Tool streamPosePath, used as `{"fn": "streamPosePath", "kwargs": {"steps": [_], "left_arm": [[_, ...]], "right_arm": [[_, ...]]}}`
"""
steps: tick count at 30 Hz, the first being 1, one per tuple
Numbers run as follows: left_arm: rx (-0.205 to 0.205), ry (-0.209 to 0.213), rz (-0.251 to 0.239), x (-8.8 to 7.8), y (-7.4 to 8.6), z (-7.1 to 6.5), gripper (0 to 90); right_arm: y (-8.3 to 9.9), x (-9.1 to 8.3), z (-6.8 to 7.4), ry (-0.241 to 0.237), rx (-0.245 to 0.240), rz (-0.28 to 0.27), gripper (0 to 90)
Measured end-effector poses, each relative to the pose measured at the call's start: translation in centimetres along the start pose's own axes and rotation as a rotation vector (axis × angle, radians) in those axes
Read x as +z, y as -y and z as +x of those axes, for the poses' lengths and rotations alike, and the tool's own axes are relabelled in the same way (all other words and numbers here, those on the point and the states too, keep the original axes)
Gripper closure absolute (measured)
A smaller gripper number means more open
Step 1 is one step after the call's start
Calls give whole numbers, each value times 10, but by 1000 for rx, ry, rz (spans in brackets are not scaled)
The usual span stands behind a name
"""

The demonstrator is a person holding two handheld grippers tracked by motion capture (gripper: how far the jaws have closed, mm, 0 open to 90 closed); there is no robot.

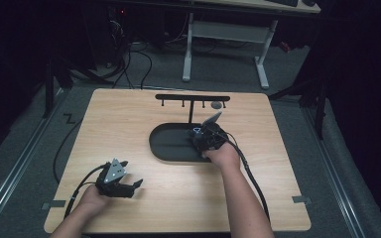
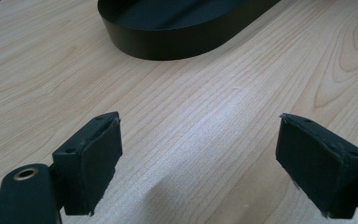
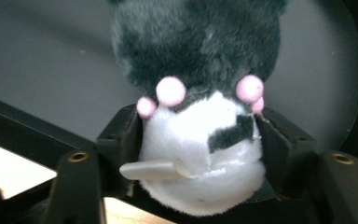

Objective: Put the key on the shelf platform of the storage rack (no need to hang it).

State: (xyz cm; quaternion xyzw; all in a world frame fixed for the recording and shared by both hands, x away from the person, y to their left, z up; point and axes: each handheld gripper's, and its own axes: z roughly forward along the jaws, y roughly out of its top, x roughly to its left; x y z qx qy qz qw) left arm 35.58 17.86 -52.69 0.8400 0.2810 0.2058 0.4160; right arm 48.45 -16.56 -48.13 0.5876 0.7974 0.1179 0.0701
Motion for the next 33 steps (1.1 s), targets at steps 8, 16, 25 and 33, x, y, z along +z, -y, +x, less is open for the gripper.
{"fn": "streamPosePath", "kwargs": {"steps": [8, 16, 25, 33], "left_arm": [[1, -2, 0, 0, 0, 0, 153], [0, 0, 0, 0, 0, 0, 154], [0, 0, 0, 0, 0, 0, 153], [-1, 1, 2, 0, 0, 0, 154]], "right_arm": [[-2, -11, 0, 5, 2, -38, 291], [-3, -23, 1, 12, -12, -56, 288], [-5, -31, 2, 14, -16, -76, 288], [-1, -32, 4, 13, -20, -78, 288]]}}
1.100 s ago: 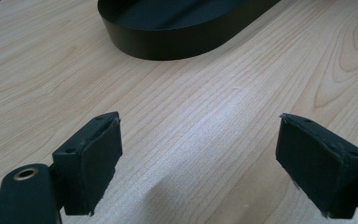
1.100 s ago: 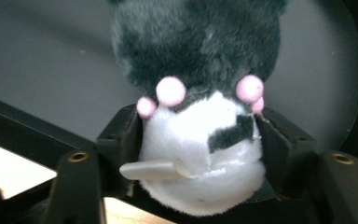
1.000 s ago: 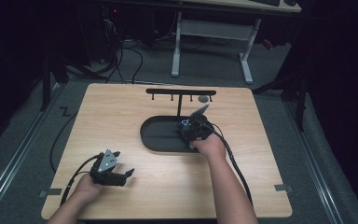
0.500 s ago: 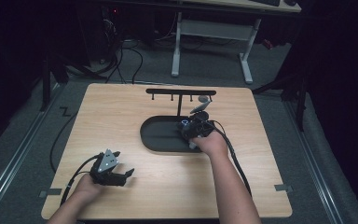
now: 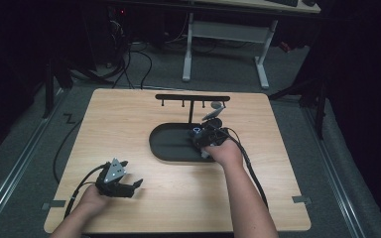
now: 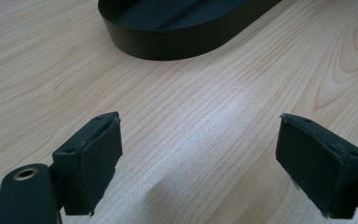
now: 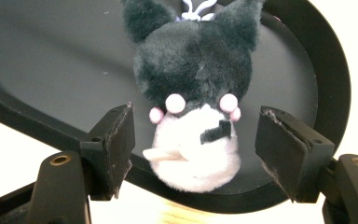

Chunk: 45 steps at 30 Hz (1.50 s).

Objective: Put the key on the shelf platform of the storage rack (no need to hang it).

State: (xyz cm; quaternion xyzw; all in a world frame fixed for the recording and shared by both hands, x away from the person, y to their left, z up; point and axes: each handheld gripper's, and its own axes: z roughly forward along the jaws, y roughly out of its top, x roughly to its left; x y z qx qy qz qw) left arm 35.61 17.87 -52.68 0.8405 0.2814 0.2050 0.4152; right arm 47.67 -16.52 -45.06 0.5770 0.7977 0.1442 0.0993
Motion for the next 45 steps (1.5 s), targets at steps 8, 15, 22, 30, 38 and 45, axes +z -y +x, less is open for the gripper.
{"fn": "streamPosePath", "kwargs": {"steps": [8, 15, 22, 30, 38, 45], "left_arm": [[5, 0, 2, 0, 0, 0, 153], [7, -1, 4, 0, 0, 0, 153], [8, 0, 7, 1, 0, 0, 153], [12, -2, 14, 1, -1, -1, 153], [8, -1, 14, 1, -1, -1, 154], [13, -7, 16, 2, -1, -1, 154]], "right_arm": [[8, -2, -5, 1, 4, -11, 291], [19, -5, -7, 0, 1, -20, 289], [31, -11, -8, 6, -12, -44, 280], [48, -18, -7, -5, -43, -87, 263], [69, -24, -12, -21, -32, -153, 196], [92, -25, -14, -3, -20, -206, 143]]}}
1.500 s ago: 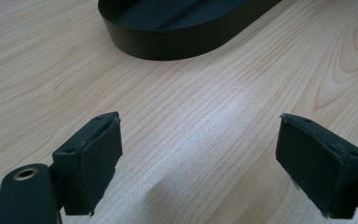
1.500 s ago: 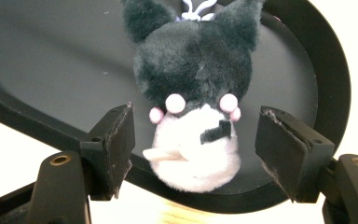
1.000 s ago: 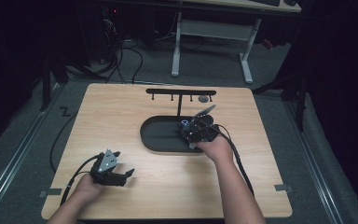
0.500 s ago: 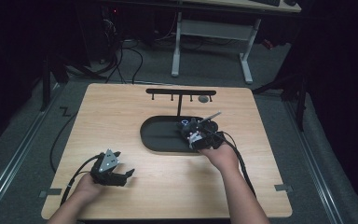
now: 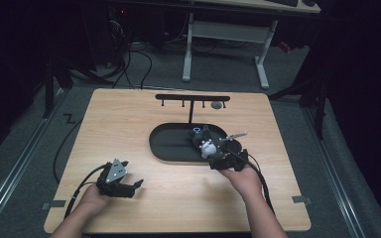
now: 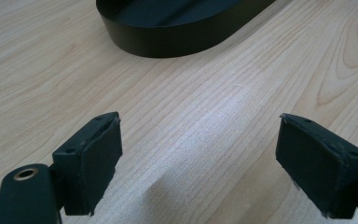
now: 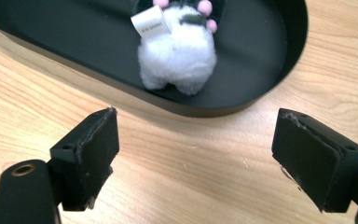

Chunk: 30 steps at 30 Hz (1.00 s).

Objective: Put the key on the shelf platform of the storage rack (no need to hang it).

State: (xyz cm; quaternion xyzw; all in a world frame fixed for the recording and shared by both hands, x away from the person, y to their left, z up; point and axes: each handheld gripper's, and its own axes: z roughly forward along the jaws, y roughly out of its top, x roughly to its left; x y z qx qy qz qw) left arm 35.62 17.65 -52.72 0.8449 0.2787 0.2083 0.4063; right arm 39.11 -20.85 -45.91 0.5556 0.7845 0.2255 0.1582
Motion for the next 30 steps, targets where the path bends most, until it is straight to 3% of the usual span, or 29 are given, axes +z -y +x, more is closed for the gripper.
{"fn": "streamPosePath", "kwargs": {"steps": [4, 14, 24, 27, 30], "left_arm": [[-3, 1, 1, 0, 0, 0, 153], [1, 0, 0, 0, 0, 0, 154], [-1, 3, 0, -1, 0, 0, 154], [-4, 3, -1, -1, 0, 1, 153], [-6, 6, -6, -1, 0, 1, 153]], "right_arm": [[16, -4, 0, 3, -30, -46, 138], [53, -8, 3, -13, -23, -134, 122], [83, -9, 21, -15, -67, -249, 82], [92, -8, 27, -16, -58, -289, 81], [103, -5, 34, 18, -75, -327, 82]]}}
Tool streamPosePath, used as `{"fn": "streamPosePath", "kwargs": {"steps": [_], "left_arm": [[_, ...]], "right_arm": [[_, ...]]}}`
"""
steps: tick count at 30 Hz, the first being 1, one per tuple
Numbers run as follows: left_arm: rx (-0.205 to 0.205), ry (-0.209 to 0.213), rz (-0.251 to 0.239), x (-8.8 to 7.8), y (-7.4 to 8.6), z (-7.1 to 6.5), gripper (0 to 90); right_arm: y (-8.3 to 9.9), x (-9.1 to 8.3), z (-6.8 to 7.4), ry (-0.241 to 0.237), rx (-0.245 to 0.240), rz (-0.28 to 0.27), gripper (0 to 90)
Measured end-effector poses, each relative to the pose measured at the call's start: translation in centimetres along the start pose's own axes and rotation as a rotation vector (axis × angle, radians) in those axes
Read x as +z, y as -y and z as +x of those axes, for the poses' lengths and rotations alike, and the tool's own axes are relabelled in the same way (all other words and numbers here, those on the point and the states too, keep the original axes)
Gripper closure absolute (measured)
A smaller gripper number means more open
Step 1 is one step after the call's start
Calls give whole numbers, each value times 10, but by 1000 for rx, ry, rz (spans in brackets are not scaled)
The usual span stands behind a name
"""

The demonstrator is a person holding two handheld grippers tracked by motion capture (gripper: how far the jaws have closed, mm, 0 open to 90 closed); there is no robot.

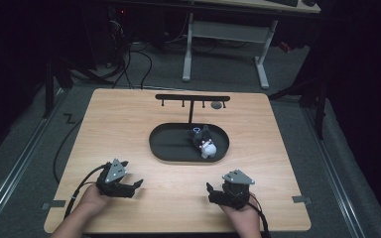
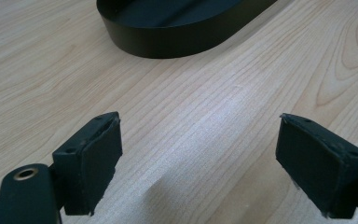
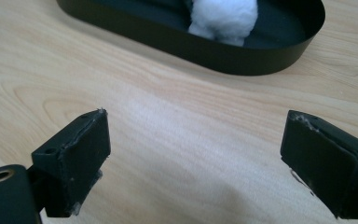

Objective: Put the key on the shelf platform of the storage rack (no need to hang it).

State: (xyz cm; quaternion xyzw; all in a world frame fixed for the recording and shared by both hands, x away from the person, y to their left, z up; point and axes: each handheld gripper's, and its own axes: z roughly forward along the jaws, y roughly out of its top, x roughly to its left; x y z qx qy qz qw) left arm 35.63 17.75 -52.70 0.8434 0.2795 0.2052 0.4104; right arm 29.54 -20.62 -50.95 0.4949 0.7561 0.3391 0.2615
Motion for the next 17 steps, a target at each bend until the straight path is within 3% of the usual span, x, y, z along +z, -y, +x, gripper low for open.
{"fn": "streamPosePath", "kwargs": {"steps": [2, 5, 17], "left_arm": [[-2, 4, -1, 0, 0, 1, 154], [-5, 3, 1, 0, 0, 1, 154], [-4, 4, 1, 0, 0, 1, 153]], "right_arm": [[6, -2, 5, 30, -33, -4, 85], [11, -2, 4, 2, 10, -17, 85], [11, -2, 5, 2, 4, -20, 82]]}}
